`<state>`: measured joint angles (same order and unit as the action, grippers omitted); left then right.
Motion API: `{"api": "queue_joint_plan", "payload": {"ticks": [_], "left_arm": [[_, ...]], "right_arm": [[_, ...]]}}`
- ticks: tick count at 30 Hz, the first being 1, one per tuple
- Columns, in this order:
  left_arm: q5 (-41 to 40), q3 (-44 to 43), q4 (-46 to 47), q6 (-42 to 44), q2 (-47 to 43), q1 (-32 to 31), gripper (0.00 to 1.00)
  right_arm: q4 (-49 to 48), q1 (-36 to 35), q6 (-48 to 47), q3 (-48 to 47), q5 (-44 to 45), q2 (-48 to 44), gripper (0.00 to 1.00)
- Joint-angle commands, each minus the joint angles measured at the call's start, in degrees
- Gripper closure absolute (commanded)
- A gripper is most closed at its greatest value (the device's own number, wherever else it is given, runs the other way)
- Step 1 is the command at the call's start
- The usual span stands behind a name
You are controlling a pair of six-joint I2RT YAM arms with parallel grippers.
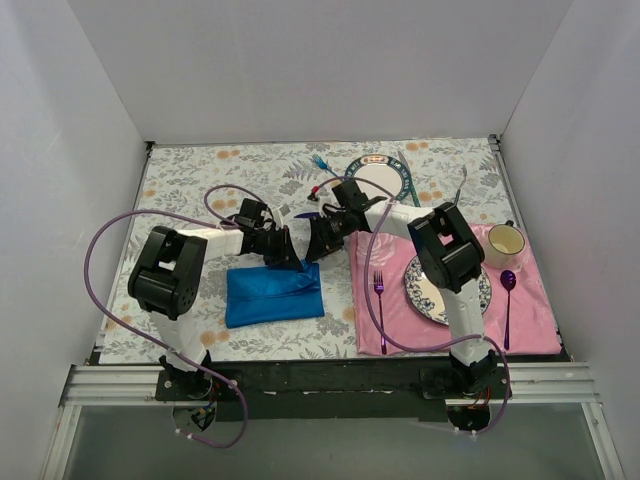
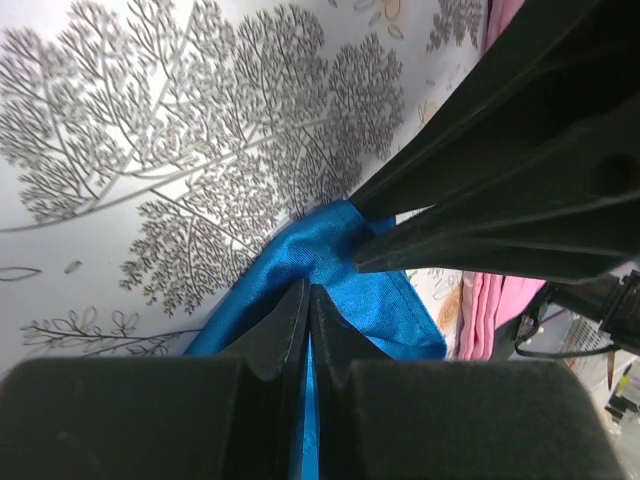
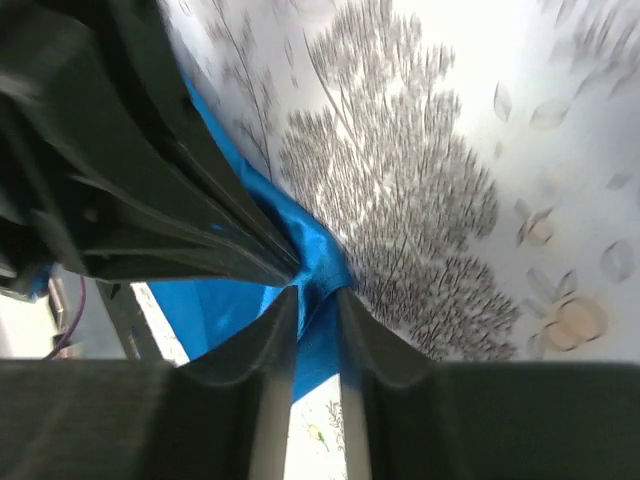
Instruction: Fold the napkin into a case and place the utensils inside
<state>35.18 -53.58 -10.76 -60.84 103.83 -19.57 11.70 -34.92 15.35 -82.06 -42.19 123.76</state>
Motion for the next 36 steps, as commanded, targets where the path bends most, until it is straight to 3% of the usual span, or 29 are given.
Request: {"api": "queue_joint_plan", "payload": {"ticks": [1, 2, 6, 16, 24, 27, 33, 36], "left_arm": [[-8.1, -1.1, -0.5, 0.2, 1.8, 0.4, 1.0], [-8.1, -1.3, -0.2, -0.1, 1.9, 0.4, 1.0], [-7.8, -1.5, 0.2, -0.9, 2.1, 0.4, 1.0], [-8.1, -1.9, 0.3, -2.2, 2.8, 0.4, 1.0], [-6.9, -1.8, 0.3, -2.3, 2.7, 0.5, 0.98], [-3.2, -0.2, 2.8, -1.7, 0.7, 0.5, 0.89], [0.6, 6.2, 10.5, 4.0, -15.6, 0.5, 0.6], [0.5, 8.3, 7.4, 13.2, -23.0, 0.3, 0.58]], "right_arm": [[2.6, 1.5, -6.3, -5.6, 0.1, -1.4, 0.65], [3.4, 1.8, -6.9, -6.5, -0.5, -1.9, 0.59], [6.8, 2.0, -9.9, -6.8, -3.3, -5.9, 0.57], [3.5, -0.2, -3.7, 3.1, -7.1, -8.5, 0.65], [5.0, -0.2, -8.4, 7.4, -3.1, -5.4, 0.7], [5.3, -0.3, -8.9, 7.5, -1.4, -3.5, 0.73], [6.0, -0.2, -9.6, 7.8, 0.8, -2.0, 0.75], [6.0, 0.1, -9.2, 8.4, 1.3, -1.9, 0.77]]}}
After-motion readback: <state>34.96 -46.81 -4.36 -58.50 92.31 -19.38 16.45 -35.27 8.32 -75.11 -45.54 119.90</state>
